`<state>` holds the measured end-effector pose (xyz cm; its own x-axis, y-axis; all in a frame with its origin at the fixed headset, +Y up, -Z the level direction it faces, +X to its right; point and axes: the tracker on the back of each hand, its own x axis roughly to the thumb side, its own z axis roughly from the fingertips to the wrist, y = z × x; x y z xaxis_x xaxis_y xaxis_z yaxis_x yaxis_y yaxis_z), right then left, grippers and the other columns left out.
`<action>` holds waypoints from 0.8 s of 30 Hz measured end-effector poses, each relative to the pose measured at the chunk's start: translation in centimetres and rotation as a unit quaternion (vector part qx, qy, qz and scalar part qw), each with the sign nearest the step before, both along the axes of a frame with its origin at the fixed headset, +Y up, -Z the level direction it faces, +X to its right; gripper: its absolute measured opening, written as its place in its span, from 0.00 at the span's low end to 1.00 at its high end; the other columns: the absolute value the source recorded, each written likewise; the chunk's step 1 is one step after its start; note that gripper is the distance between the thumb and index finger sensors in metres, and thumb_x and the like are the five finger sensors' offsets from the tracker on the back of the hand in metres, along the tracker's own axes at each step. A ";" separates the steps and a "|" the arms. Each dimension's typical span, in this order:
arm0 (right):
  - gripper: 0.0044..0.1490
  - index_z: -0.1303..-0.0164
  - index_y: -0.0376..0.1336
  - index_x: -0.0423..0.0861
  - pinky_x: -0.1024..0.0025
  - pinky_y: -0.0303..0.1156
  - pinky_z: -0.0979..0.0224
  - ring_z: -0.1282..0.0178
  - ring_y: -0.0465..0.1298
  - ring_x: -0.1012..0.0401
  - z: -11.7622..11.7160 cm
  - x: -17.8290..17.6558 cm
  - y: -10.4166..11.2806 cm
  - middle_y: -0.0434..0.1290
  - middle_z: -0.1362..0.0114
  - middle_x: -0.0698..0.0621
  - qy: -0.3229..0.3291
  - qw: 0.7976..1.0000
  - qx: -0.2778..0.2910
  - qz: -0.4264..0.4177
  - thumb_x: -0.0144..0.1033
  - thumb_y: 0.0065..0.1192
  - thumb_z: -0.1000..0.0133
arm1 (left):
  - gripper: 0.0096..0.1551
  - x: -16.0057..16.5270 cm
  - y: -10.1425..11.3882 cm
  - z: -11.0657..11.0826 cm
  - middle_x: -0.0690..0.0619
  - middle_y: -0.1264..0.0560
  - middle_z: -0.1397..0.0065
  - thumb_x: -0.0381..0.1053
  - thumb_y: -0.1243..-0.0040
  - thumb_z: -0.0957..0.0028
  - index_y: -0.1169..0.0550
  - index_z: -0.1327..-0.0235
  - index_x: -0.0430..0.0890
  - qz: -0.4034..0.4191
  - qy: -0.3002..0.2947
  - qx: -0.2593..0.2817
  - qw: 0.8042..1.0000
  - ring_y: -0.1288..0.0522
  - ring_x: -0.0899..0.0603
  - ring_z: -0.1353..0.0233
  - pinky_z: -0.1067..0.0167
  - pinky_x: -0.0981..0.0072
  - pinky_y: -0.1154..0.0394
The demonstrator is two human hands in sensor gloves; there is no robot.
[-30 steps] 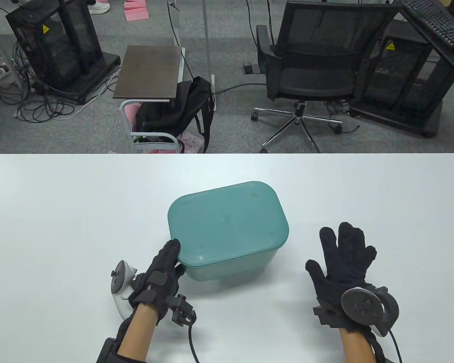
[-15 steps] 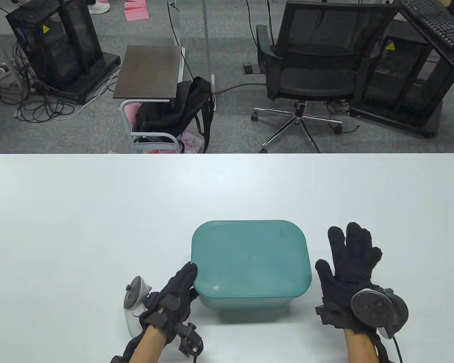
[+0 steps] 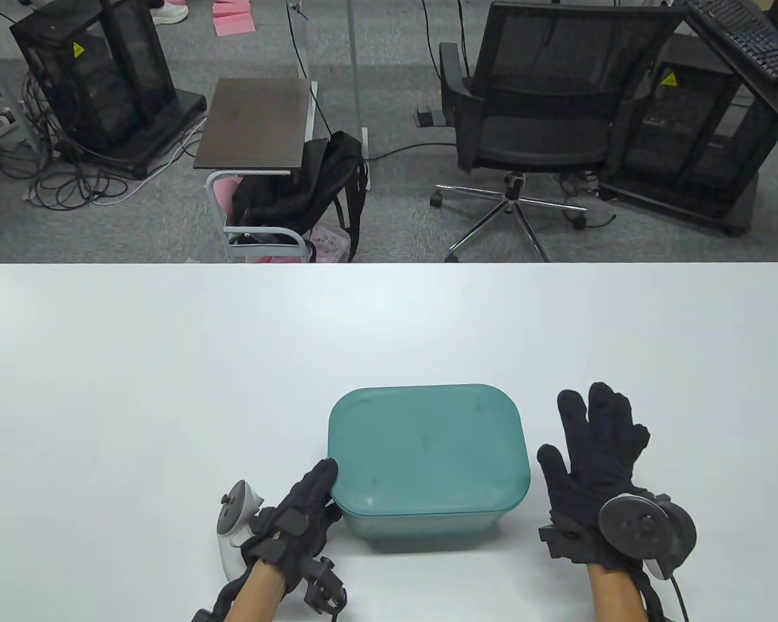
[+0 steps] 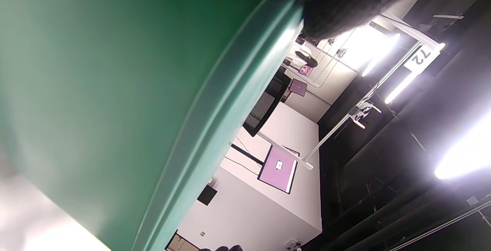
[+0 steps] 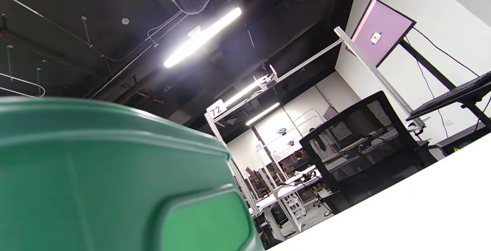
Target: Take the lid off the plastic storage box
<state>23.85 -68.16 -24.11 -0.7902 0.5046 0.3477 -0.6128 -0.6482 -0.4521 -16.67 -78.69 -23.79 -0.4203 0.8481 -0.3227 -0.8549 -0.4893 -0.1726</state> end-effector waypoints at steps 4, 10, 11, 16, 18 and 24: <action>0.49 0.13 0.46 0.54 0.23 0.36 0.30 0.15 0.42 0.36 0.0 -0.2 -0.1 0.42 0.10 0.39 0.002 1.000 -0.003 0.003 0.74 0.31 0.39 | 0.40 0.0 -0.4 0.0 0.35 0.66 0.17 0.70 0.52 0.38 0.33 0.31 0.38 0.018 -0.005 -0.007 1.000 0.67 0.26 0.22 0.33 0.30 0.61; 0.50 0.13 0.47 0.53 0.23 0.36 0.30 0.15 0.41 0.36 0.8 -1.3 1.0 0.41 0.10 0.39 0.012 1.000 0.004 0.021 0.74 0.33 0.38 | 0.38 0.0 -0.7 0.1 0.34 0.65 0.17 0.67 0.61 0.37 0.32 0.30 0.39 0.030 0.005 -0.009 1.000 0.67 0.25 0.23 0.33 0.30 0.60; 0.49 0.13 0.47 0.53 0.23 0.36 0.30 0.15 0.41 0.36 1.1 -2.0 1.5 0.41 0.10 0.39 0.019 0.999 0.009 0.030 0.74 0.33 0.38 | 0.37 0.0 -0.8 0.0 0.34 0.65 0.17 0.66 0.61 0.37 0.31 0.31 0.39 0.031 0.009 -0.012 0.999 0.67 0.25 0.23 0.32 0.30 0.60; 0.49 0.13 0.49 0.53 0.23 0.36 0.30 0.14 0.44 0.36 2.7 -7.6 3.1 0.44 0.09 0.40 0.078 0.992 -0.012 0.096 0.74 0.41 0.37 | 0.32 -0.1 -1.0 -0.1 0.35 0.64 0.17 0.62 0.59 0.37 0.28 0.34 0.41 0.040 0.008 -0.024 0.999 0.67 0.26 0.22 0.32 0.31 0.60; 0.49 0.13 0.49 0.53 0.22 0.36 0.30 0.14 0.45 0.36 3.1 -10.4 3.3 0.45 0.09 0.40 0.104 0.983 -0.041 0.144 0.74 0.43 0.37 | 0.31 -0.1 -1.1 -0.2 0.35 0.65 0.17 0.61 0.59 0.36 0.28 0.35 0.41 0.045 0.006 -0.028 0.999 0.67 0.26 0.22 0.32 0.31 0.61; 0.50 0.12 0.47 0.53 0.22 0.39 0.29 0.14 0.45 0.36 3.4 -18.2 2.7 0.43 0.09 0.40 0.162 0.951 -0.128 0.230 0.73 0.47 0.37 | 0.29 0.0 -1.1 -0.2 0.36 0.66 0.17 0.61 0.59 0.36 0.27 0.36 0.43 0.044 -0.002 -0.030 0.999 0.68 0.26 0.22 0.32 0.31 0.61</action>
<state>5.66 -65.46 -20.71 -0.8200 0.2330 0.5229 -0.3187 -0.9446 -0.0789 -16.68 -79.80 -24.01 -0.4912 0.7868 -0.3738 -0.8074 -0.5723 -0.1435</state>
